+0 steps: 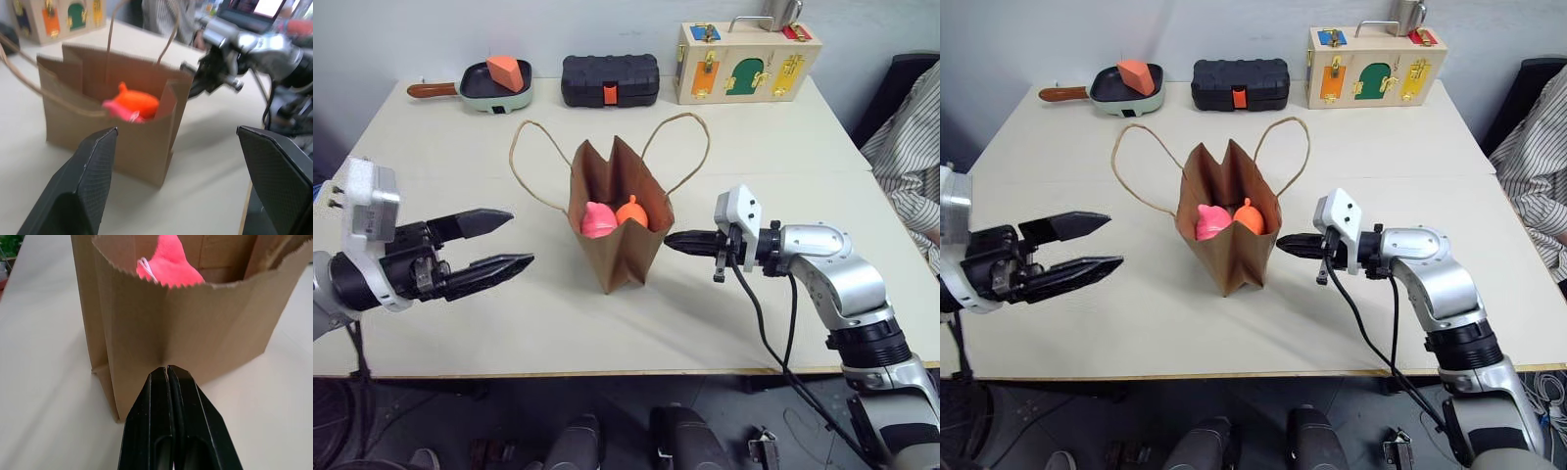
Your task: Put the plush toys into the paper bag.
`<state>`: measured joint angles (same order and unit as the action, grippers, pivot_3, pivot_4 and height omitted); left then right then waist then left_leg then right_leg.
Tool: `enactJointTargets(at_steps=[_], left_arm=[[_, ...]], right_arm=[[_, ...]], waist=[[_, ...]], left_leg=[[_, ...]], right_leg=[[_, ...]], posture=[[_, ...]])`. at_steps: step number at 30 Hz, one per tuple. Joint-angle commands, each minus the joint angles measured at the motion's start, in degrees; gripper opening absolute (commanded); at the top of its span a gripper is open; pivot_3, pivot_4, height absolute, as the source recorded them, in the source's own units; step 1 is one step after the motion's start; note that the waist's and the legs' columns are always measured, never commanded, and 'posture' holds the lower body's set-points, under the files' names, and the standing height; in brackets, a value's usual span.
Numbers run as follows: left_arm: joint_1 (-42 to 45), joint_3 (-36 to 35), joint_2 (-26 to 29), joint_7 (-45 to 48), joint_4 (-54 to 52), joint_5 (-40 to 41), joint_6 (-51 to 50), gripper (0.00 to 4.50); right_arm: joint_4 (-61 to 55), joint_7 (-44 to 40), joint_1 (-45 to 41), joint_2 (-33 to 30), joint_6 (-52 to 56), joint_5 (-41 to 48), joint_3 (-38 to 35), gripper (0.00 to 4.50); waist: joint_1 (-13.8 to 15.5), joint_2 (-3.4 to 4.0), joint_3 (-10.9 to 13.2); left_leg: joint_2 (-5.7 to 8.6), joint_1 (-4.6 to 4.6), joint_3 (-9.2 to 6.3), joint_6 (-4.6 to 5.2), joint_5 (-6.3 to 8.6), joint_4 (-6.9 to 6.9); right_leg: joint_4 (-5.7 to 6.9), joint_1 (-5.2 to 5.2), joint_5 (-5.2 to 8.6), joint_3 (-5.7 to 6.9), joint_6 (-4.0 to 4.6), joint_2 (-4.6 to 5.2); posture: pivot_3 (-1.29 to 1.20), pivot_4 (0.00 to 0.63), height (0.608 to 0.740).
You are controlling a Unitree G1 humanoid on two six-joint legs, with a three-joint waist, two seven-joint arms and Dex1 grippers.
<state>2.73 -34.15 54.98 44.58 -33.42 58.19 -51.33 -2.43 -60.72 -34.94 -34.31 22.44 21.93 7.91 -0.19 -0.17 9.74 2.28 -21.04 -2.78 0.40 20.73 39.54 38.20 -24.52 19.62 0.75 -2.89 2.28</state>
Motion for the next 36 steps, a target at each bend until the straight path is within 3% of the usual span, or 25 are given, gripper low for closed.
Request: enactJointTargets(at_steps=[1, 8, 18, 27, 36], left_arm=[[-0.45, 6.82, -4.68, -3.75, -3.08, -7.2, 6.68, 4.07], [7.74, 19.22, -15.89, -12.09, -2.12, -14.59, 12.21, 4.07], [7.36, 27.85, -21.94, -16.0, -4.74, -15.82, 11.45, 4.07], [8.99, 28.21, -23.92, -19.02, -1.73, -22.1, 15.09, 4.07], [5.85, 26.46, -26.03, -24.49, -6.02, -25.73, 15.73, 4.07]], right_arm=[[-2.31, -0.92, -1.47, 1.55, -0.48, 0.83, 0.31, 0.06], [-3.59, -0.61, -1.95, 3.97, 0.65, 0.5, 1.41, 0.06], [-5.63, 0.63, -1.98, 5.84, 2.49, 0.76, 2.63, 0.06], [-5.9, 1.96, -2.19, 8.5, 2.97, -0.38, 3.95, 0.06], [-2.48, 2.31, -3.24, 7.68, 1.15, -2.78, 3.72, 0.06]], waist=[[0.09, 0.0, 0.01], [0.12, -0.02, 0.0], [-0.03, -0.02, 0.0], [-0.02, -0.02, 0.0], [-0.06, -0.02, 0.0]], left_leg=[[-0.01, -0.04, -0.01, 0.0, 0.0, -0.01], [-0.01, -0.09, -0.04, 0.0, 0.0, 0.04], [-0.04, -0.06, -0.02, -0.01, 0.0, 0.08], [-0.03, -0.07, -0.03, -0.01, 0.0, 0.1], [-0.04, -0.07, -0.03, -0.01, 0.0, 0.1]], right_leg=[[-0.02, -0.03, 0.0, 0.01, 0.0, -0.02], [-0.02, -0.02, -0.03, 0.07, -0.06, -0.02], [0.05, -0.04, -0.04, 0.05, -0.07, -0.05], [0.05, -0.03, -0.03, 0.06, -0.07, -0.05], [0.06, -0.05, -0.03, 0.06, -0.07, -0.06]], posture=[[0.0, 0.15, 0.74], [0.0, 0.15, 0.74], [0.0, 0.15, 0.74], [0.0, 0.15, 0.74], [0.0, 0.15, 0.74]])
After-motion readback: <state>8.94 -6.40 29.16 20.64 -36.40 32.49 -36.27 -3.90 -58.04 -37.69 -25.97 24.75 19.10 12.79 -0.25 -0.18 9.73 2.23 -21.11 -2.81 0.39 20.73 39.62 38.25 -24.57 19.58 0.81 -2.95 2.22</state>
